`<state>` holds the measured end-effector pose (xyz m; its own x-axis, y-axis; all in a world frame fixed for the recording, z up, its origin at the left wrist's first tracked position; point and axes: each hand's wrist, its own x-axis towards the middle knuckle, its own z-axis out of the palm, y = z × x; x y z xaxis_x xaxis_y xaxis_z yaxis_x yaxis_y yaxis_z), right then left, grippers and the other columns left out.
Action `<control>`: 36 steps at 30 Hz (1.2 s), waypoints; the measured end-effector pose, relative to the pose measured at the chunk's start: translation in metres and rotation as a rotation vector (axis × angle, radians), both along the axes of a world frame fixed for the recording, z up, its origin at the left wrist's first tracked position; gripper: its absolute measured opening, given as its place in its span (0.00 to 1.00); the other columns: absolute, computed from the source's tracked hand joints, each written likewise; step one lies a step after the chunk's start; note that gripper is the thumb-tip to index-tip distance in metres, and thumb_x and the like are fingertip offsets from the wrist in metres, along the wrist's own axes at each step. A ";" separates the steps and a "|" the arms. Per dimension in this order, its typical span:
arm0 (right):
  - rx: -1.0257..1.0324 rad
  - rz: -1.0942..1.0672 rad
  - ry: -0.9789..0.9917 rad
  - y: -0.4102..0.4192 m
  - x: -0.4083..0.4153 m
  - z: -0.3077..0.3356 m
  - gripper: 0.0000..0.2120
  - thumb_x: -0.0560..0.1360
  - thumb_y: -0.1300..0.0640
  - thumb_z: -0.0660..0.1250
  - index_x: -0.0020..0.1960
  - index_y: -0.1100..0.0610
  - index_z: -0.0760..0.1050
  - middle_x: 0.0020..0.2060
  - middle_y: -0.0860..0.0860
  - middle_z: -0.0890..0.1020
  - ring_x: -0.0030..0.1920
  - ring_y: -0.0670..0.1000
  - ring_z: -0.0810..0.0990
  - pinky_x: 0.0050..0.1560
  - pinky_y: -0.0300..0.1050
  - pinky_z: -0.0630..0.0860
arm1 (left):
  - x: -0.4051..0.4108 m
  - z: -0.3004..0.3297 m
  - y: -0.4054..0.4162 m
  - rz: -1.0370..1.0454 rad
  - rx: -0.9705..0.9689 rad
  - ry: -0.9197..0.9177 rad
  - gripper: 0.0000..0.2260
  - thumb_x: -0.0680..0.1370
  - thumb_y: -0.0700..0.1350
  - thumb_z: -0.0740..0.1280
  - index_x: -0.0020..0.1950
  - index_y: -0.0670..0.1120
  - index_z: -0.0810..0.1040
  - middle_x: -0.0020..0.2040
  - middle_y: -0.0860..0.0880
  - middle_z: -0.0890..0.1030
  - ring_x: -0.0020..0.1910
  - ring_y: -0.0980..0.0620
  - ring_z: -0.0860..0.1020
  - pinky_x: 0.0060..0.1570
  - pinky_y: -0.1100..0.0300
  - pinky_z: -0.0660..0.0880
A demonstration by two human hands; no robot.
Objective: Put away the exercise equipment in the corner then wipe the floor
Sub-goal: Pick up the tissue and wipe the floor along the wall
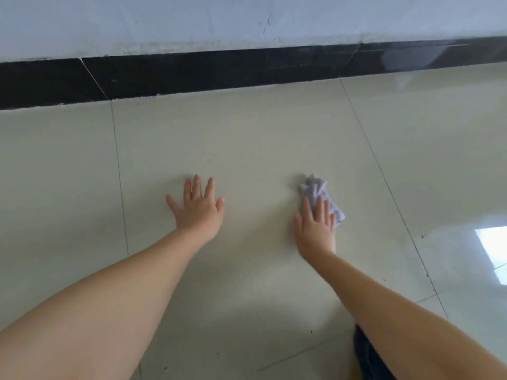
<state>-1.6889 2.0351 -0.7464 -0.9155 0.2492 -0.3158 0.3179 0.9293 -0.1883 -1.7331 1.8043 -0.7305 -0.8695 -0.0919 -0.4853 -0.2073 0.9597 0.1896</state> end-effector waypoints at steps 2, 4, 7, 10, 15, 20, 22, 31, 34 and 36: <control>0.004 0.359 0.104 -0.066 0.037 -0.012 0.28 0.78 0.45 0.49 0.75 0.55 0.61 0.75 0.61 0.60 0.75 0.64 0.56 0.72 0.63 0.56 | 0.001 0.000 0.007 0.038 0.025 -0.003 0.24 0.82 0.54 0.47 0.78 0.53 0.46 0.79 0.49 0.45 0.77 0.49 0.43 0.70 0.35 0.43; -0.056 0.799 0.034 -0.103 0.053 -0.008 0.28 0.78 0.45 0.48 0.76 0.52 0.58 0.76 0.56 0.56 0.76 0.59 0.51 0.74 0.62 0.48 | 0.000 0.002 0.011 0.084 0.042 0.005 0.24 0.82 0.54 0.47 0.78 0.54 0.46 0.79 0.50 0.45 0.77 0.49 0.43 0.71 0.36 0.42; -0.084 1.139 0.050 -0.068 0.032 -0.009 0.24 0.80 0.46 0.47 0.75 0.48 0.60 0.76 0.52 0.59 0.76 0.52 0.56 0.76 0.54 0.47 | -0.005 0.004 0.011 0.142 0.046 0.002 0.24 0.82 0.55 0.46 0.78 0.54 0.46 0.79 0.50 0.45 0.77 0.50 0.43 0.71 0.36 0.42; -0.029 0.872 0.127 0.026 -0.003 -0.013 0.23 0.82 0.46 0.45 0.75 0.49 0.61 0.73 0.53 0.66 0.73 0.56 0.65 0.73 0.51 0.55 | -0.013 0.006 0.010 0.179 0.053 -0.031 0.24 0.82 0.54 0.47 0.78 0.55 0.46 0.78 0.50 0.41 0.77 0.49 0.40 0.71 0.35 0.44; 0.002 -0.274 0.014 0.143 -0.059 0.010 0.25 0.82 0.52 0.46 0.78 0.50 0.46 0.77 0.58 0.47 0.77 0.57 0.44 0.75 0.54 0.42 | -0.029 0.004 0.025 0.185 0.075 -0.126 0.25 0.82 0.55 0.49 0.77 0.56 0.44 0.78 0.49 0.37 0.76 0.46 0.37 0.69 0.32 0.48; 0.008 -0.031 0.135 0.029 -0.087 -0.024 0.28 0.79 0.48 0.48 0.77 0.56 0.56 0.76 0.63 0.54 0.76 0.63 0.51 0.74 0.59 0.44 | -0.025 -0.007 0.036 0.153 -0.065 -0.129 0.26 0.81 0.56 0.48 0.77 0.56 0.42 0.78 0.47 0.37 0.77 0.44 0.39 0.68 0.32 0.50; -0.039 0.411 0.234 -0.044 -0.075 -0.028 0.28 0.77 0.47 0.49 0.73 0.56 0.65 0.72 0.61 0.65 0.73 0.63 0.61 0.72 0.62 0.54 | -0.025 -0.008 0.036 0.170 -0.079 -0.119 0.25 0.82 0.53 0.49 0.77 0.55 0.44 0.78 0.48 0.38 0.77 0.45 0.40 0.68 0.33 0.51; -0.067 0.631 0.263 0.125 -0.208 -0.029 0.24 0.80 0.52 0.50 0.76 0.48 0.56 0.74 0.60 0.62 0.74 0.60 0.61 0.73 0.58 0.56 | -0.025 -0.007 0.034 0.213 -0.091 -0.154 0.34 0.79 0.61 0.52 0.78 0.49 0.40 0.77 0.52 0.35 0.77 0.48 0.38 0.70 0.34 0.51; -0.011 -0.201 0.047 0.182 -0.243 -0.003 0.25 0.82 0.52 0.46 0.78 0.50 0.47 0.77 0.58 0.47 0.77 0.58 0.44 0.74 0.56 0.41 | -0.028 -0.009 0.039 0.207 -0.125 -0.235 0.40 0.77 0.66 0.53 0.77 0.46 0.35 0.76 0.50 0.31 0.76 0.46 0.35 0.69 0.33 0.50; 0.039 -0.304 -0.008 0.157 -0.249 -0.001 0.25 0.82 0.51 0.46 0.78 0.54 0.48 0.77 0.58 0.45 0.77 0.59 0.43 0.74 0.57 0.40 | -0.031 -0.006 0.042 0.213 -0.124 -0.268 0.41 0.77 0.65 0.54 0.76 0.46 0.34 0.75 0.49 0.30 0.76 0.46 0.34 0.69 0.33 0.50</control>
<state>-1.9382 2.1923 -0.7470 -0.7947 0.5233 -0.3074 0.5837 0.7979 -0.1507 -1.7640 1.8459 -0.7366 -0.6679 -0.3295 -0.6673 -0.4315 0.9020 -0.0136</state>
